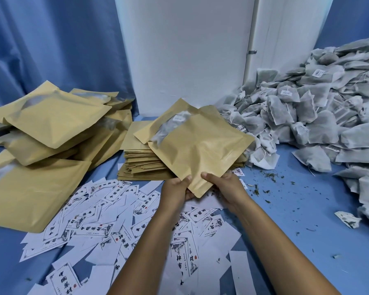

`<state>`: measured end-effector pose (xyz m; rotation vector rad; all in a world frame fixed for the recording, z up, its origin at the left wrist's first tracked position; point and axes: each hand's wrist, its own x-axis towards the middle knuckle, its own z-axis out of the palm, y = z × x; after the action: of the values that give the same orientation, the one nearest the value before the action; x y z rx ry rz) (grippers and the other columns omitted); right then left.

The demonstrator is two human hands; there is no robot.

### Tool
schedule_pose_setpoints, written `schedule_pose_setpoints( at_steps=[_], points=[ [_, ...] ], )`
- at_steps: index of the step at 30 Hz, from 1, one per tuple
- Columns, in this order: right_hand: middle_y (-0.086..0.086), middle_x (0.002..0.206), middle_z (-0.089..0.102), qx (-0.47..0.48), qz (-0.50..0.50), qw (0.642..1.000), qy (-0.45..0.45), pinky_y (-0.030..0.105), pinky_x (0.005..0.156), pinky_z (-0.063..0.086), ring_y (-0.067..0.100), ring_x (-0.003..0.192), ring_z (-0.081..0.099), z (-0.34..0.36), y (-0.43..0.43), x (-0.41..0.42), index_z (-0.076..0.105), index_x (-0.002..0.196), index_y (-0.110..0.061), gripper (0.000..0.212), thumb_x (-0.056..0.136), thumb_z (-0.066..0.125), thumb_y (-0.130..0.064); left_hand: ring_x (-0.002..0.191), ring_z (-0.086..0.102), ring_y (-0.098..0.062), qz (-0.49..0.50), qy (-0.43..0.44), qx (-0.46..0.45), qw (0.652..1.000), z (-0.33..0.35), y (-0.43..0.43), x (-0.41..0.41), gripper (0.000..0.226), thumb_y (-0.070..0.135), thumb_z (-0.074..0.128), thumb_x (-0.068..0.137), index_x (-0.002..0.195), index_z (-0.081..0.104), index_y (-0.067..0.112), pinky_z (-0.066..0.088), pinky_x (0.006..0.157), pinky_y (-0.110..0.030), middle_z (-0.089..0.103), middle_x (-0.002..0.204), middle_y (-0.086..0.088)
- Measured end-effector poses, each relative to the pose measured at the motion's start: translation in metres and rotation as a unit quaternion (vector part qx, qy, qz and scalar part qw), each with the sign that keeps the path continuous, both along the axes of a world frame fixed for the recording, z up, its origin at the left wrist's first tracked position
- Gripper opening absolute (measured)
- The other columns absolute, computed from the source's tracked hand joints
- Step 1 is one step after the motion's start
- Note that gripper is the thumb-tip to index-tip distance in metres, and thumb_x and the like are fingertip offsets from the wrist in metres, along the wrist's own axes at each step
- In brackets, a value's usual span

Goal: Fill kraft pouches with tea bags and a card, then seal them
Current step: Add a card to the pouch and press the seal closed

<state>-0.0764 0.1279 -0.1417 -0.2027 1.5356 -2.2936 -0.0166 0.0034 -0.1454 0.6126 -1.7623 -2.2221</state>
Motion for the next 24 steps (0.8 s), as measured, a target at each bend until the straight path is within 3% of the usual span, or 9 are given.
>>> schedule_pose_setpoints(
  at_steps=[5,8,10,13,16,18,21,22,24],
  points=[
    [0.013,0.088,0.073,-0.049,-0.06,0.995,-0.063,0.022,0.065,0.056,0.02,0.076,0.07,-0.001,0.0,-0.006,0.065,0.082,0.002,0.002,0.082,0.067,0.002,0.078,0.071,-0.019,-0.033,0.005,0.161,0.986,-0.002,-0.006,-0.003,0.013,0.009,0.053,0.095,0.103,0.061,0.002,0.055,0.066,-0.029,0.074,0.087,-0.008],
    [0.01,0.082,0.074,-0.053,-0.071,0.994,-0.066,0.02,0.06,0.056,0.018,0.072,0.071,-0.001,0.0,-0.007,0.064,0.077,0.0,0.007,0.08,0.067,0.005,0.085,0.069,-0.024,-0.013,0.016,0.243,0.97,-0.001,-0.006,-0.006,0.011,0.003,0.053,0.093,0.101,0.06,-0.001,0.055,0.073,-0.035,0.072,0.092,-0.015],
    [0.011,0.088,0.073,-0.058,-0.054,0.995,-0.058,0.021,0.062,0.056,0.019,0.077,0.07,-0.001,0.0,-0.007,0.065,0.086,0.001,0.004,0.082,0.067,0.003,0.084,0.069,-0.024,-0.008,0.024,0.255,0.967,-0.001,-0.007,-0.006,0.01,0.002,0.054,0.093,0.1,0.06,-0.001,0.055,0.073,-0.035,0.072,0.091,-0.015],
    [0.012,0.099,0.073,-0.02,-0.018,0.999,-0.027,0.025,0.072,0.055,0.022,0.088,0.07,-0.004,-0.002,-0.005,0.064,0.102,0.002,0.022,0.081,0.069,0.0,0.083,0.07,-0.022,-0.006,0.029,0.253,0.967,-0.002,-0.007,-0.006,0.014,0.001,0.053,0.093,0.104,0.061,-0.002,0.057,0.069,-0.031,0.071,0.094,-0.015],
    [0.016,0.1,0.072,0.02,-0.049,0.998,-0.02,0.027,0.075,0.054,0.025,0.086,0.069,-0.006,-0.004,-0.003,0.064,0.102,0.008,0.025,0.079,0.071,0.002,0.089,0.068,-0.024,0.0,0.027,0.254,0.967,-0.003,-0.005,-0.006,0.022,0.0,0.053,0.092,0.113,0.058,-0.005,0.055,0.073,-0.031,0.068,0.106,-0.019],
    [0.017,0.097,0.071,0.015,-0.065,0.998,-0.02,0.025,0.071,0.054,0.023,0.08,0.069,-0.005,-0.004,-0.002,0.065,0.096,0.007,0.019,0.078,0.071,0.003,0.092,0.067,-0.025,0.005,0.031,0.258,0.966,-0.004,-0.004,-0.006,0.022,0.0,0.054,0.092,0.113,0.058,-0.005,0.055,0.073,-0.031,0.067,0.108,-0.02],
    [0.008,0.072,0.07,0.043,-0.015,0.999,-0.011,0.018,0.047,0.045,0.01,0.051,0.061,-0.003,-0.005,0.002,0.065,0.081,-0.002,0.009,0.077,0.072,0.002,0.092,0.067,-0.025,0.015,0.04,0.26,0.965,-0.004,-0.004,-0.007,0.021,0.001,0.054,0.092,0.111,0.059,-0.006,0.055,0.074,-0.031,0.067,0.106,-0.02],
    [0.006,0.071,0.07,0.058,0.007,0.998,-0.007,0.017,0.045,0.045,0.008,0.05,0.062,-0.003,-0.005,0.004,0.065,0.084,-0.001,0.012,0.076,0.073,0.003,0.09,0.068,-0.025,0.016,0.042,0.262,0.964,-0.004,-0.004,-0.007,0.019,0.001,0.054,0.092,0.11,0.059,-0.006,0.057,0.073,-0.03,0.068,0.104,-0.02],
    [0.009,0.085,0.073,0.069,0.012,0.997,0.008,0.021,0.057,0.052,0.015,0.067,0.069,-0.004,-0.006,0.004,0.066,0.094,0.0,0.022,0.074,0.074,0.004,0.086,0.069,-0.024,0.015,0.042,0.262,0.964,-0.004,-0.004,-0.007,0.017,0.001,0.054,0.092,0.106,0.061,-0.005,0.059,0.069,-0.029,0.069,0.101,-0.02]
  ],
)
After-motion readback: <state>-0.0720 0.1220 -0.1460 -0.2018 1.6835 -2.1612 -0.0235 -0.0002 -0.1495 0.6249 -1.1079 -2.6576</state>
